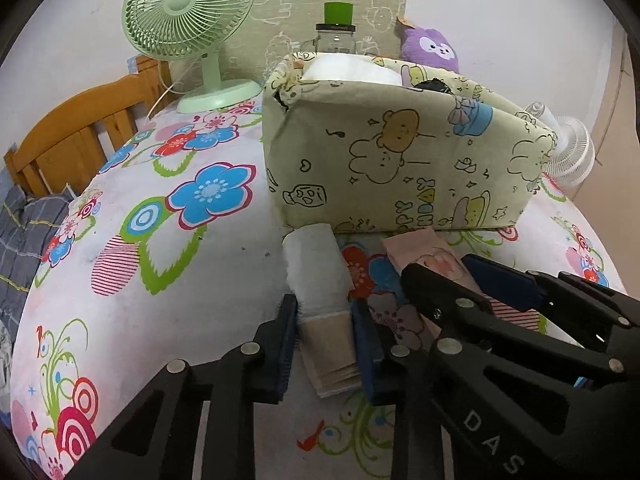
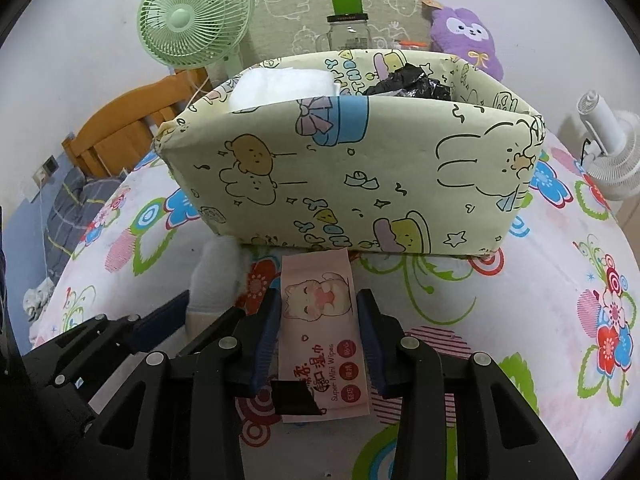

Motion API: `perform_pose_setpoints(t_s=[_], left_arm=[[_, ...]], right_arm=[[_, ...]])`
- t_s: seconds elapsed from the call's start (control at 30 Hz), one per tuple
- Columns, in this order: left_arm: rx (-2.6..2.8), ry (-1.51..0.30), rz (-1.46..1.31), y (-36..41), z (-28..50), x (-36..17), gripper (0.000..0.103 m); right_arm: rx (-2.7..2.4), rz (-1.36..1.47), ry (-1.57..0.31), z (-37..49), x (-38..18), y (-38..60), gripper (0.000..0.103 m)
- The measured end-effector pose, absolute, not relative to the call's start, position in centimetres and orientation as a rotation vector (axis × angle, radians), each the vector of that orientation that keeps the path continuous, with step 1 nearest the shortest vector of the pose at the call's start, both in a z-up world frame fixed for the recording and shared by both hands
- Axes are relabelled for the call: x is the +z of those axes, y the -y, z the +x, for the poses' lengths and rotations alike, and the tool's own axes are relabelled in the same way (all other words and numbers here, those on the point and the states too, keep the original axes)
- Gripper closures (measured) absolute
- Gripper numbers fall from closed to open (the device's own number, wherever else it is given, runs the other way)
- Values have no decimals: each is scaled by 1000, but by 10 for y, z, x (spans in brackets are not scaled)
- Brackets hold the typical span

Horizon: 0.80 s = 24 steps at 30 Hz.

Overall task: Organize soft objects
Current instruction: 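Close the left gripper on the white pad while the right gripper grasps the pink wipes pack, then lift the white pad with the left gripper while the right gripper carries the pink wipes over the box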

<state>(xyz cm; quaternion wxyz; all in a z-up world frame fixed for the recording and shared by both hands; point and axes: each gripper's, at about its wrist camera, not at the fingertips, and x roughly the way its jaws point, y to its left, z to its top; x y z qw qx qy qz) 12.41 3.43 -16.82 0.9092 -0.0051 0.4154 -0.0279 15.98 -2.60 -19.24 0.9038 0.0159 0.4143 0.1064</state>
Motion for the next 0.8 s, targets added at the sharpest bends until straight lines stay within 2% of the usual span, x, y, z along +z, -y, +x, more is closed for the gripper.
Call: perform_pose_setpoints(t_s=[0.8], left_arm=[[-97, -749, -1, 1, 81, -124, 80]], right_arm=[[177, 64, -749, 106, -151, 63, 61]])
